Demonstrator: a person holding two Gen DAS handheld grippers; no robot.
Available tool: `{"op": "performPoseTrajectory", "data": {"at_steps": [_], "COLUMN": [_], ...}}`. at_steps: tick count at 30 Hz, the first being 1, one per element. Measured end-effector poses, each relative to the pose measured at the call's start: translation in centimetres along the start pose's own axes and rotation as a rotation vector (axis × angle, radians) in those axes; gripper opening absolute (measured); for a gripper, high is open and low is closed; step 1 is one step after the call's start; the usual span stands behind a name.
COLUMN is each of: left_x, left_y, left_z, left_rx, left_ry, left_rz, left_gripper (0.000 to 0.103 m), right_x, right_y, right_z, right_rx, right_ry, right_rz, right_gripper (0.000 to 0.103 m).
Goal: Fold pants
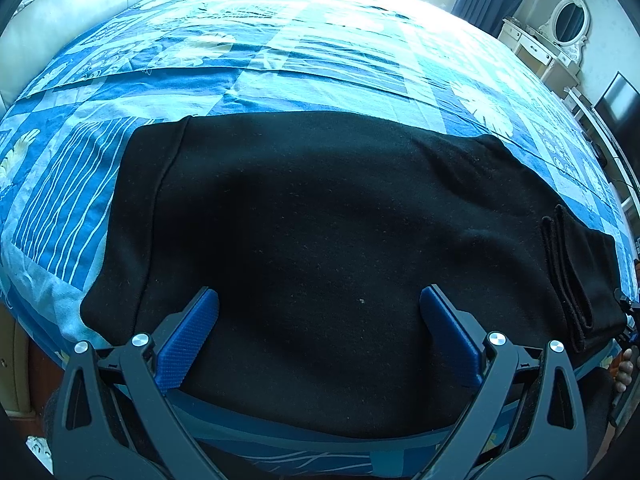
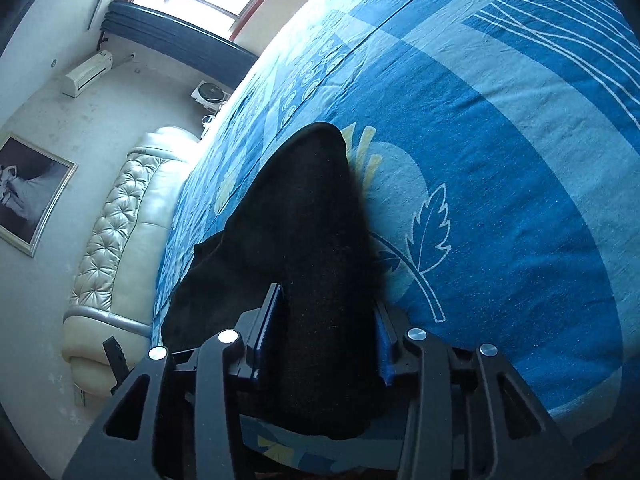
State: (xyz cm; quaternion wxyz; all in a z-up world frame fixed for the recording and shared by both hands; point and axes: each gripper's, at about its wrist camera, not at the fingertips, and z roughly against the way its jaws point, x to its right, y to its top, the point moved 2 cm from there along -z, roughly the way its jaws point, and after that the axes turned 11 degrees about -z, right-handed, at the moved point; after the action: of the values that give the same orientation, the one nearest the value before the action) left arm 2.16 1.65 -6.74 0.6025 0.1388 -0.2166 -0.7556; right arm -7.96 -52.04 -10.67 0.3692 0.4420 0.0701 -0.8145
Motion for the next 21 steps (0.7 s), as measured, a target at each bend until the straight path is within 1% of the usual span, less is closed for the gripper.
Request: {"op": "performPoseTrajectory", "data": {"at_steps": [1,3,8,10,12,16,19,21], "left_x": [0.0,-0.1,-1.4,-2.9,-5.1,-10.4,-14.1,-15.9], "left_y": [0.0,0.1,1.1,1.4,1.4,0.8,-0.2,-0.7], "left_z": [0.1,0.4,2.3,2.8,3.0,2.7,2.3,1.7], "left_rx": [0.001,0.008,0.077,0.093,0.086,0.081,0.087,0.080], "left_ry": [0.000,-0.004,-0.001,-0.017,-0.073,-0.228,-0.278,-0.330], "left_rz": [0.001,0.007,0.028,0.065,0.136,0.311,0.402,0.431], "left_gripper": [0.100,0.100,0.100,0.100,0.100,0.100,0.100,0.100], "right_x": [-0.5,-0.7,-0.2,-0.1,-0.1,0.1,0.1,0.2], "right_y": [-0.1,-0.1,-0.1,-0.2,-0.2,-0.3,-0.2,-0.2], "right_z": [-0.2,-0.2,0.0,0.1,0.1,0.3,0.3,0.3], "right_rx": [-0.002,-0.002,0.004,0.005,0.005,0.000,-0.001,-0.002], "right_ry": [0.001,0.009,0.029,0.025,0.029,0.048,0.052,0.056], "right_rz": [0.017,0.027,0.008,0.011,0.010,0.002,0.001,-0.001], "right_gripper": [0.057,0.061,0.061,0.061,0.062,0.065,0.066,0.066]}}
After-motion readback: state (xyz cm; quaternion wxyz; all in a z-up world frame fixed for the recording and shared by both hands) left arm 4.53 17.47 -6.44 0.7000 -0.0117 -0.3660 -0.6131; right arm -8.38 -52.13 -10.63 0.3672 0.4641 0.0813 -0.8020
